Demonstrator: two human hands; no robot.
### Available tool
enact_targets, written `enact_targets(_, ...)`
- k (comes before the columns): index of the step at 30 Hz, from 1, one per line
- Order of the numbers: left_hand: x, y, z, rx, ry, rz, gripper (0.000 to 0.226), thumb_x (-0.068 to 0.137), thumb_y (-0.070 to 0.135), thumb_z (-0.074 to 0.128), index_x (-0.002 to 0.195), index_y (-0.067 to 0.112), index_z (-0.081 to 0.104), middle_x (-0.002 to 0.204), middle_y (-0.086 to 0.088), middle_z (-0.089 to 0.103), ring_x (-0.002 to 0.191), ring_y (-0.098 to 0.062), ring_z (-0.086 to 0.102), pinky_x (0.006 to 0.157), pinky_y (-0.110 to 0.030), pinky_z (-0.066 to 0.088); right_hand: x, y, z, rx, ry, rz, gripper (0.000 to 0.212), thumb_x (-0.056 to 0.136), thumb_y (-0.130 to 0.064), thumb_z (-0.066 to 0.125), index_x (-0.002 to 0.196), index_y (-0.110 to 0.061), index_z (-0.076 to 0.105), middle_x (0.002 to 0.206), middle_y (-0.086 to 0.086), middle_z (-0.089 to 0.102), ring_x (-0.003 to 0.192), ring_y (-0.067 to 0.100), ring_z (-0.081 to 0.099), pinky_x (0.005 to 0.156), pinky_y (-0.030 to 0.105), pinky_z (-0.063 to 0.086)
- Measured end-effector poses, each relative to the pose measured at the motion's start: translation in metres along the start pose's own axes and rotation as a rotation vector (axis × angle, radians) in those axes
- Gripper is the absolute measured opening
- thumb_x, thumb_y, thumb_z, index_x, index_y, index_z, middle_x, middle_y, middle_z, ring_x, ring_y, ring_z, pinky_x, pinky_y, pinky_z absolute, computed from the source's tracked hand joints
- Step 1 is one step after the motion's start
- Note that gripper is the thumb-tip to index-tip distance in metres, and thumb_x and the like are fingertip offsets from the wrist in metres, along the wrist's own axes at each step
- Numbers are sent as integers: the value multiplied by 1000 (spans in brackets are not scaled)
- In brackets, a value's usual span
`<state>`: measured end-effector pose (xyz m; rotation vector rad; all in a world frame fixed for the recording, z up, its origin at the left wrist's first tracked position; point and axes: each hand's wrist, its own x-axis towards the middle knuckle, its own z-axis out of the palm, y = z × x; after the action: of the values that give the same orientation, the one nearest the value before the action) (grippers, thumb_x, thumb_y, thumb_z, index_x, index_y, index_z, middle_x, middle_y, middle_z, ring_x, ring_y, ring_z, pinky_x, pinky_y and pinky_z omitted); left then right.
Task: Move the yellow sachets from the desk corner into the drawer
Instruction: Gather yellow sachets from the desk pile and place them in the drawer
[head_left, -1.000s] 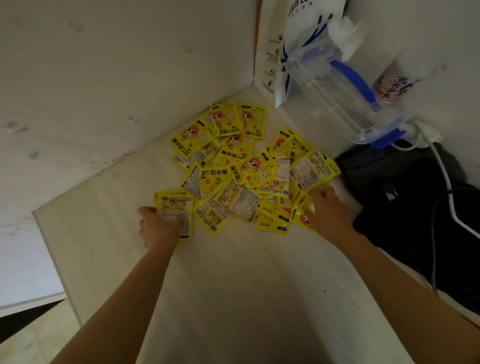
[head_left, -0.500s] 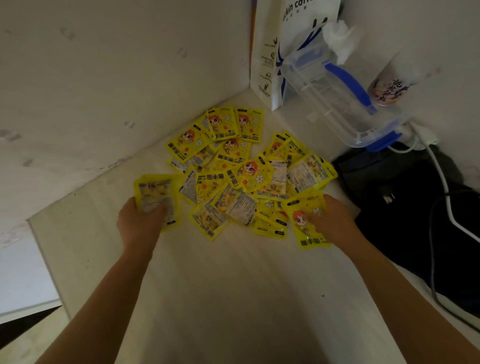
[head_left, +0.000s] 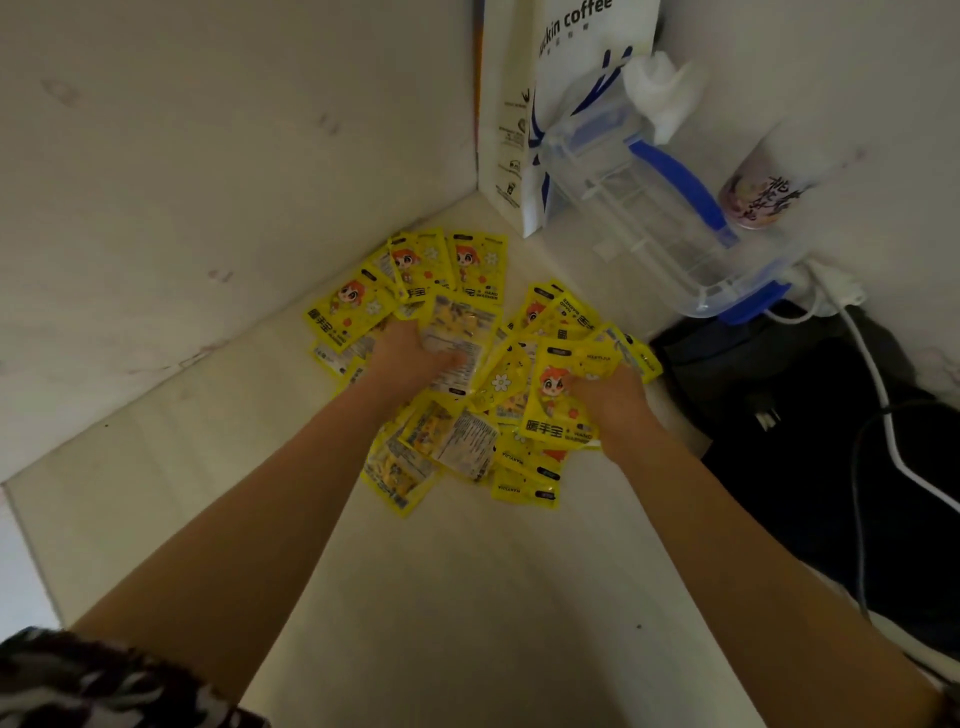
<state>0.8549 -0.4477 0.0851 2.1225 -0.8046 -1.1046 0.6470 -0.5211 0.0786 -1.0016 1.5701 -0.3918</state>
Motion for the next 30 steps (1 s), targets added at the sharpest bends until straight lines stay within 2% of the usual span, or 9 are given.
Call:
enact_targets(4,12,-1,15,135,-60,-20,38,77,32,77,72,9,47,76,-8,48,74,-23,50,64,-37,38,10,5,7,-46,18,46,38,75,-21,77,108,-9,63,102,10,69,79,25,69,70,39,59)
enact_targets(6,15,-2,20,215,-69,-42,36,81,32,74,94,5,55,91,-9,52,87,-24,52,70,-35,40,12,4,9,-51,31,49,28,78,-16,75,102,-8,63,95,10,67,74,24,64,63,32,54)
enact_targets(9,17,3,26,363,-67,-15,62,82,38,72,127,1,49,121,-17,57,120,-34,49,90,-42,46,15,3,12,-69,35,64,26,80,-16,73,101,-5,62,89,13,65,66,24,59,67,34,50)
enact_targets(12,18,5,28,413,-83,-29,77,85,38,68,143,2,34,142,-19,45,138,-37,29,109,-44,30,14,2,13,-66,16,68,26,81,-15,72,102,-2,63,86,14,63,56,20,53,65,34,47)
enact_targets(15,18,8,30,391,-95,-38,72,83,36,71,139,3,39,134,-18,52,129,-36,44,110,-46,33,13,3,12,-46,7,69,20,81,-16,73,96,-7,63,88,13,64,58,19,54,65,33,47)
enact_targets(20,5,13,32,339,7,46,61,85,22,69,139,6,44,136,-14,53,113,-32,57,79,-34,45,8,3,14,22,6,50,24,78,-17,75,100,-13,65,99,12,70,84,29,68,78,43,57)
enact_targets(24,3,9,33,261,76,111,34,81,21,70,107,2,57,102,-21,63,75,-23,51,58,-30,39,2,3,12,92,-40,60,16,78,-10,75,88,-18,65,99,11,71,92,31,69,84,50,56)
enact_targets(26,3,12,33,283,19,88,36,82,23,72,109,9,54,106,-13,62,85,-24,54,67,-32,43,-1,1,13,98,-61,69,15,79,-8,74,83,-19,64,99,11,70,93,32,68,85,51,55)
enact_targets(30,5,13,35,361,-90,0,74,83,33,71,144,10,36,139,-15,48,124,-36,48,97,-42,46,-5,2,14,72,-66,98,29,77,-10,75,104,-10,64,107,15,69,96,33,67,88,53,54)
